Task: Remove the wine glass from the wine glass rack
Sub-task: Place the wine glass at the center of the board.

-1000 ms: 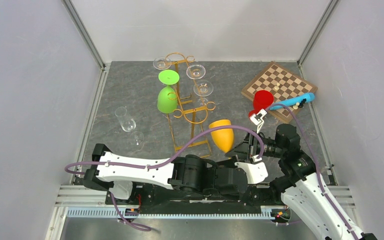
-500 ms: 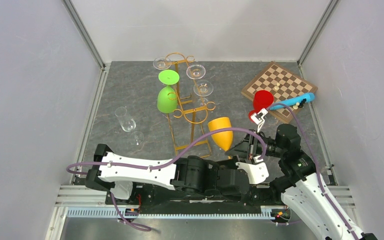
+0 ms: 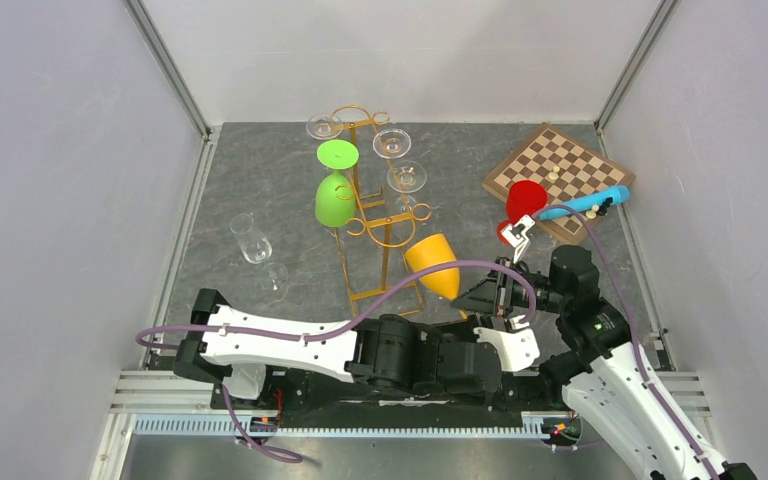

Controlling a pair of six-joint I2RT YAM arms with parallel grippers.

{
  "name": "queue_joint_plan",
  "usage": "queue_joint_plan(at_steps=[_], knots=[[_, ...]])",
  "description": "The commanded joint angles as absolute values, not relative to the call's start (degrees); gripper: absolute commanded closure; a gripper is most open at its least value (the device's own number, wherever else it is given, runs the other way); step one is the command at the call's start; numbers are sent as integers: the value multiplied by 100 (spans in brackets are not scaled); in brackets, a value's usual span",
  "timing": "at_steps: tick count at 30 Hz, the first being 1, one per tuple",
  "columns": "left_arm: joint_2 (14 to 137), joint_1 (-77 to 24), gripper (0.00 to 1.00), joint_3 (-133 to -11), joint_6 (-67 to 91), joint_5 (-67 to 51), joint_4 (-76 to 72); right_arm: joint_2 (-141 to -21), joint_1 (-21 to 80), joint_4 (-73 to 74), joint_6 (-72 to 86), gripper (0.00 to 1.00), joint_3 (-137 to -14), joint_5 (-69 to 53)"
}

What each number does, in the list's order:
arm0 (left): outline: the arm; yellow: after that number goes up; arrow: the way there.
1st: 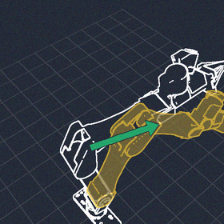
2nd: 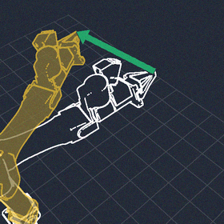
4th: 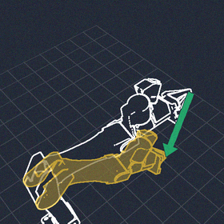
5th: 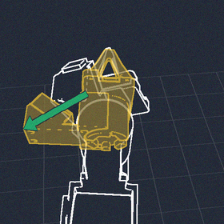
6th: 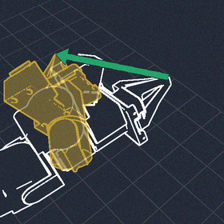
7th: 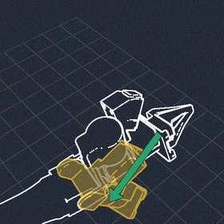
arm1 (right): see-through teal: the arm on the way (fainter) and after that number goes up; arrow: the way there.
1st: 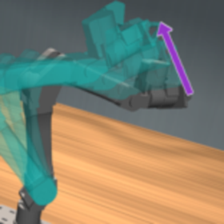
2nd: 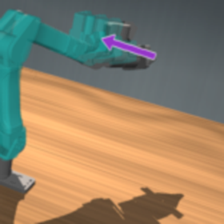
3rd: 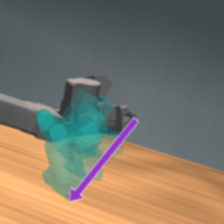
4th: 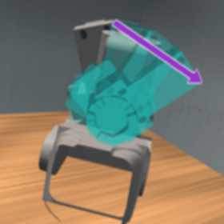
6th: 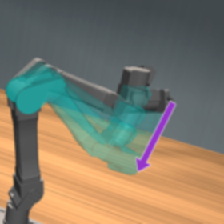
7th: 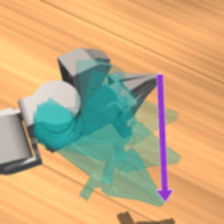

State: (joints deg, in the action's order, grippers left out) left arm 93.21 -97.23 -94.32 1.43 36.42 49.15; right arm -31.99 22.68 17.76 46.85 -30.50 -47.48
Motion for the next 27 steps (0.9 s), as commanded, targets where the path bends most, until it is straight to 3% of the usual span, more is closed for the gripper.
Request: queue_joint_plan(at_steps=[1, 7, 18, 27], knots=[[9294, -9779, 64, -9440, 147, 3707, 4702, -3235, 2285, 1691, 4485, 100, -3479, -4671], [9123, -9778, 47, -9543, 277, 3706, 4704, -3265, 2281, 1806, 4293, 100, -3646, -4573], [8510, -9776, 42, -9510, 536, 3227, 4386, -3172, 2281, 2648, 3255, 100, -4120, -3812], [8204, -9736, 25, -9651, 823, 2874, 4110, -3106, 2281, 3853, 1891, 100, -4999, -2366]])
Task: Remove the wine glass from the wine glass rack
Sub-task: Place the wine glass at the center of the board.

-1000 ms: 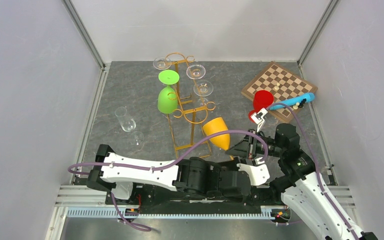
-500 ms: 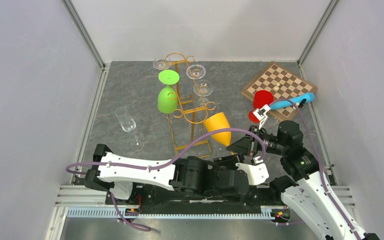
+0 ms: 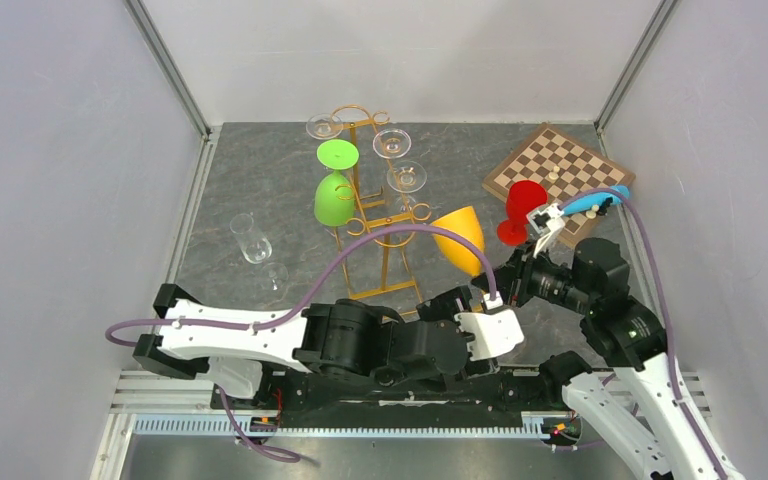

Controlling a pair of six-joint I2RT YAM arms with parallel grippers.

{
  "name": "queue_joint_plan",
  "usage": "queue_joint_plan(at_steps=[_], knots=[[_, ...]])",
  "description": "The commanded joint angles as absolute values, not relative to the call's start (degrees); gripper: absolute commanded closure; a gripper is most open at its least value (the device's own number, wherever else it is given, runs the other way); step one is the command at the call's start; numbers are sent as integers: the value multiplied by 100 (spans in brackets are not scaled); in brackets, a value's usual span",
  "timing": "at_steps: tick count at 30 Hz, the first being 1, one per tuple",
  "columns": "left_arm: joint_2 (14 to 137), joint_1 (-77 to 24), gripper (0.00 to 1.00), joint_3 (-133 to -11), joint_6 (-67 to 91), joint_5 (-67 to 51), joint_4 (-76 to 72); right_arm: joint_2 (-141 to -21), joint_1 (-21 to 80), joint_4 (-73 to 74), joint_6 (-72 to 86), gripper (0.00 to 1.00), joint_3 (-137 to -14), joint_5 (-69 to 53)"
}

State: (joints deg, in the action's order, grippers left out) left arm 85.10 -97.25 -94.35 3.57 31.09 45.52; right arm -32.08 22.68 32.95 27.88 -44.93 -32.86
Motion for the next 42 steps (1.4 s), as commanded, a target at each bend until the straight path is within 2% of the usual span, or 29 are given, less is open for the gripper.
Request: queue_joint_plan(at_steps=[1, 10, 21, 26, 42], knots=[[8175, -9704, 25, -9655, 888, 2830, 4073, -3078, 2283, 3981, 1768, 100, -5075, -2170], [8078, -9001, 25, -9802, 1645, 1797, 4151, -2856, 2284, 4226, 1107, 100, -5369, -854], [7370, -7384, 24, -9547, 2651, 280, 3857, -2632, 2285, 3540, -145, 100, -5459, -332], [7020, -6671, 24, -9372, 3167, -498, 3690, -2683, 2298, 3278, -860, 100, -5418, -719], [6363, -5290, 25, -8737, 4528, -1425, 3402, -2706, 2590, 2082, -2344, 100, -5344, -2813]])
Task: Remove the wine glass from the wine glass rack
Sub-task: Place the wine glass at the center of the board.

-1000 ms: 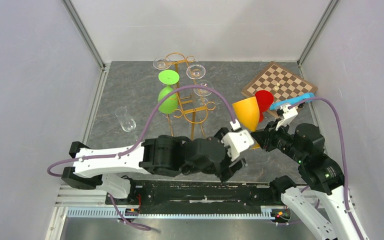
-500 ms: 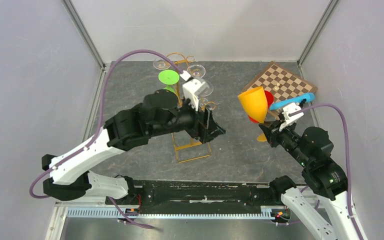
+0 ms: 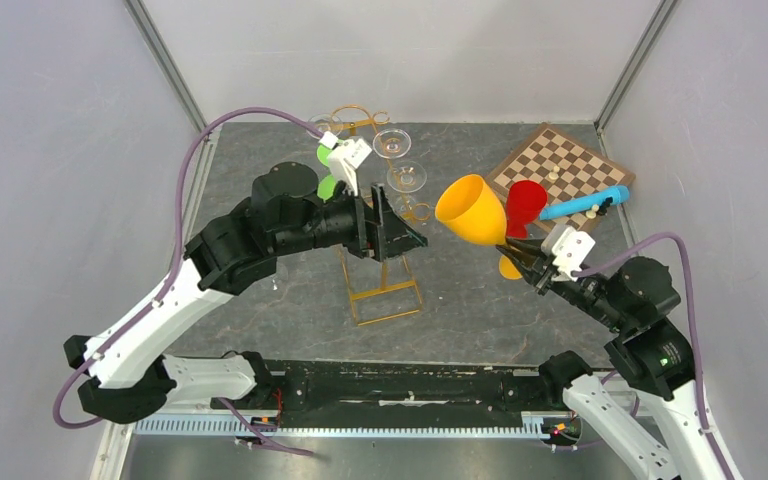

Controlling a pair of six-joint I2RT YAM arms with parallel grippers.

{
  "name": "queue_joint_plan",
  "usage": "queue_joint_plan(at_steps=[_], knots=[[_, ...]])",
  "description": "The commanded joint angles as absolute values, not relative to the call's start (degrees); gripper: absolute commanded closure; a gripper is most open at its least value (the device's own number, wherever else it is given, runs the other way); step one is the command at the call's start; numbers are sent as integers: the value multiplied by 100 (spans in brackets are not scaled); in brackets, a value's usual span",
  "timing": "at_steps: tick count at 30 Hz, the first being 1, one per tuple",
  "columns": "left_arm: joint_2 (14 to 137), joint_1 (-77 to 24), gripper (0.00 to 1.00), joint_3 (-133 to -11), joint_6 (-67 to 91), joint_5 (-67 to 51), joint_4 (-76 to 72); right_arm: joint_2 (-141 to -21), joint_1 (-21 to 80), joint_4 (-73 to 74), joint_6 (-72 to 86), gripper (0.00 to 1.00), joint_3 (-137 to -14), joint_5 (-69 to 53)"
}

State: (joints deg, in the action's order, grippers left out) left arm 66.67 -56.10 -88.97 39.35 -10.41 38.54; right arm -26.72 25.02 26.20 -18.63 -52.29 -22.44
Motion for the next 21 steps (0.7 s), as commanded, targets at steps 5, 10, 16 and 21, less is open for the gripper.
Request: queue_joint_plan(at_steps=[5, 10, 16, 21], knots=[[6053, -4757, 24, -8306, 4983, -1757, 3022, -2727, 2644, 1897, -2458, 100, -5332, -3063], [5904, -4325, 24, -7954, 5413, -2222, 2603, -2856, 2689, 1800, -2544, 100, -5361, -3174], [5898, -4123, 24, -7800, 5698, -2555, 2315, -3043, 2714, 1611, -2593, 100, -5460, -3226], [5913, -4080, 24, -7752, 5748, -2642, 2250, -3251, 2749, 1524, -2628, 100, -5578, -3221]])
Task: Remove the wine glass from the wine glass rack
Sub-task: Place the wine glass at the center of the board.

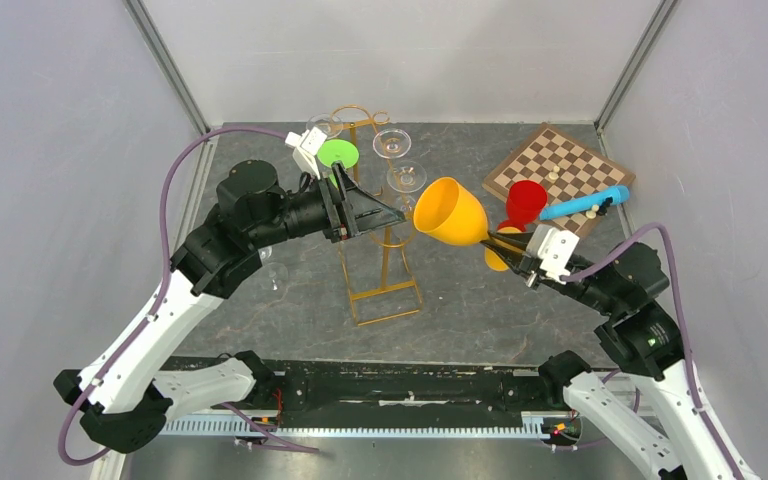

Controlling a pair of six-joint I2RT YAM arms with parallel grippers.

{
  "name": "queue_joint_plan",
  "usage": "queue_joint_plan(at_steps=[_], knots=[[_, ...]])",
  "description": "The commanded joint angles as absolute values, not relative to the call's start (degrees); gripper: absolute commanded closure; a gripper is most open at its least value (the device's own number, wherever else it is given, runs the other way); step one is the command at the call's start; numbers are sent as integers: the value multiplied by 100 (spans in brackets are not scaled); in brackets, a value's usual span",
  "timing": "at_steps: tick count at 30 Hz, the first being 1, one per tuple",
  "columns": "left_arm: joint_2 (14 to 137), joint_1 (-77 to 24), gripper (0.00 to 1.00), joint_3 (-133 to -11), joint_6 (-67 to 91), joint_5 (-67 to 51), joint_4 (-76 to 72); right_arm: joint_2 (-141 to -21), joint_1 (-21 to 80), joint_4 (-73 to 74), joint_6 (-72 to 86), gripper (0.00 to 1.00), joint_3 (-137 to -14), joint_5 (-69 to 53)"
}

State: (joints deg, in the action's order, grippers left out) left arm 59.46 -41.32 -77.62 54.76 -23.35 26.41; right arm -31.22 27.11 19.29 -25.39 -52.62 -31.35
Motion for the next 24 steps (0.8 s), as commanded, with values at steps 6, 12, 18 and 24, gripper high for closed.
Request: queue_joint_plan(at_steps=[6, 12, 18, 24], knots=[[5951, -4043, 24, -7752, 5748, -2720, 2272, -3407, 2752, 1346, -2559, 100, -5650, -3300], [6061, -4001, 24, -7753, 5744, -2755, 2241, -3580, 2755, 1286, -2531, 100, -5750, -3383], [6082, -3932, 24, -7708, 5757, -2764, 2184, -3708, 2825, 1359, -2653, 100, -5794, -3327], [6111, -3843, 24, -7709, 5766, -2793, 2171, -3812, 2908, 1403, -2748, 100, -5761, -3287]])
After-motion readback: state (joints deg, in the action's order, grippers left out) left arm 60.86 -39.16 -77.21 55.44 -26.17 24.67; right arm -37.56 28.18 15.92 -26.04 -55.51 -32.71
